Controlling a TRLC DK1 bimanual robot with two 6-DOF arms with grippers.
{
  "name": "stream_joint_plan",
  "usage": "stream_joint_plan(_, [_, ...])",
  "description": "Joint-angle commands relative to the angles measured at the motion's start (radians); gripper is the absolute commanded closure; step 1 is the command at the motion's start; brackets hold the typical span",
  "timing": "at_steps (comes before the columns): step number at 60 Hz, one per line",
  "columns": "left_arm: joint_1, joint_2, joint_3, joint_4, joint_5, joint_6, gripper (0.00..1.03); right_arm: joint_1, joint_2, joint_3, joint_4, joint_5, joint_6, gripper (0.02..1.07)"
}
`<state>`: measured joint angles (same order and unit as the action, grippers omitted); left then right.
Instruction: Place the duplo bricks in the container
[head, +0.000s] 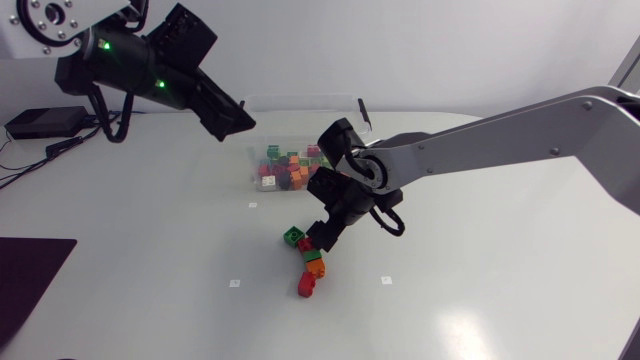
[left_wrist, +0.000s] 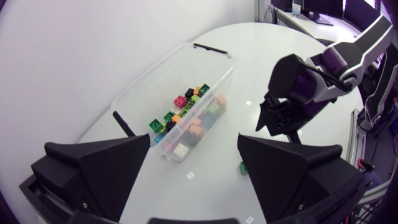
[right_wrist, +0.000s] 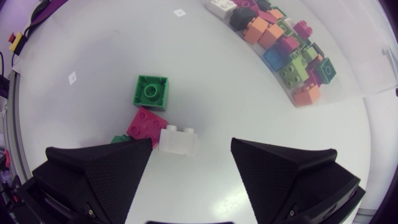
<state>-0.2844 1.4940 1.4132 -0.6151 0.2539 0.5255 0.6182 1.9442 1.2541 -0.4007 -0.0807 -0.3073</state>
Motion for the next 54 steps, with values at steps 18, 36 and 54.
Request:
stream_joint_plan(18, [-0.03, -0.113, -0.232, -0.014, 0.007, 0.094, 0.06, -0.005, 0.076, 0.05, -0.03, 0.01, 0.027, 0.29])
stream_joint_plan(36, [-0.108, -0.101, -0.338, 0.003, 0.007, 0.099, 0.06, 0.003, 0.102, 0.073, -0.024, 0.012, 0.025, 0.5])
stream_joint_plan(54, [-0.141, 0.011, -0.372, 0.043, -0.004, 0.119, 0.06, -0.012, 0.053, 0.047, -0.033, 0.009, 0.016, 0.78])
